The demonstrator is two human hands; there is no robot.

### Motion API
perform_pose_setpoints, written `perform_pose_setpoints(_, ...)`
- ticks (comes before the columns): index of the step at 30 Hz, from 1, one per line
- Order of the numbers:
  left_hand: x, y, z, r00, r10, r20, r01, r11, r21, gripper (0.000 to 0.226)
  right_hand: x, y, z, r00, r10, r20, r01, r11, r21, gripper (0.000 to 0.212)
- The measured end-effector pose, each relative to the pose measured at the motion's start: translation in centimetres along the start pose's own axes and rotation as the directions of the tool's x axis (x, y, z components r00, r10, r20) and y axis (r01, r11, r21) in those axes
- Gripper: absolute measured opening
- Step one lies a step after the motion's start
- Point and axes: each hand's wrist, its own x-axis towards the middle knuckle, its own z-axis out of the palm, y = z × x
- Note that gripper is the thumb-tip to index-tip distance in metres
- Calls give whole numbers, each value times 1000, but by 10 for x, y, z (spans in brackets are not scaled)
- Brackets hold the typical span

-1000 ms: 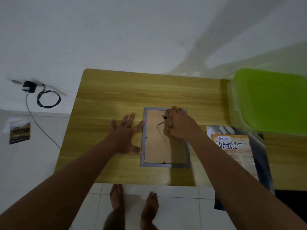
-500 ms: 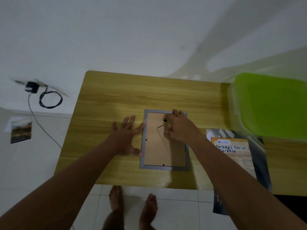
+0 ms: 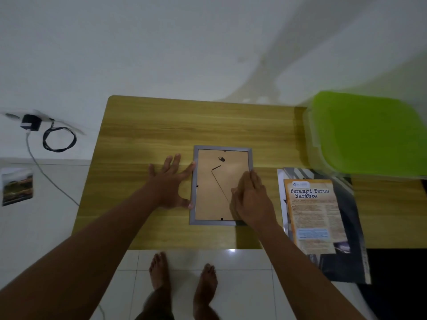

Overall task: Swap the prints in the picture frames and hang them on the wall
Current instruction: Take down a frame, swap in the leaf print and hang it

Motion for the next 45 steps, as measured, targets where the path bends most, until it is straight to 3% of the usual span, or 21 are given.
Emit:
perform_pose_setpoints(3, 0, 4, -2, 1000, -15, 12, 15, 1000, 13, 125, -5, 4, 5, 995, 77, -67, -69, 991, 113, 73)
perform_pose_setpoints(6, 0, 6, -3, 1000, -18, 15, 17, 999, 36, 125, -7, 7, 5, 994, 75, -76, -66, 991, 116, 74)
perform_pose_setpoints(14, 3, 3, 0, 999, -18, 27, 18, 999, 33, 125, -17, 12, 11, 986, 95, -139, -65, 977, 205, 60)
perform_pose_setpoints(20, 3, 2, -1, 999, -18, 31, 17, 999, 28, 124, -13, 13, 16, 990, 101, -94, -76, 968, 241, 60)
perform_pose_setpoints(23, 2, 4, -1, 999, -19, 28, 18, 999, 34, 124, -11, 11, 14, 993, 70, -99, -49, 978, 202, 57)
perform_pose_setpoints(30, 0, 6, -3, 1000, -20, 24, 19, 1000, 16, 124, -9, 8, 10, 1000, -18, -15, 17, 998, -64, 54)
perform_pose_setpoints(36, -9, 14, -4, 997, -39, -66, 33, 995, -90, 125, -13, 12, -5, 999, 20, -41, -17, 997, 75, 68)
perform_pose_setpoints(40, -23, 32, 4, 967, -33, -252, -2, 990, -139, 96, -2, 15, -16, 990, 139, -8, -137, 981, 140, 57)
perform_pose_setpoints(45, -22, 45, 16, 944, -63, -323, -27, 963, -267, 55, -2, 7, -15, 981, 193, 19, -191, 939, 286, 58)
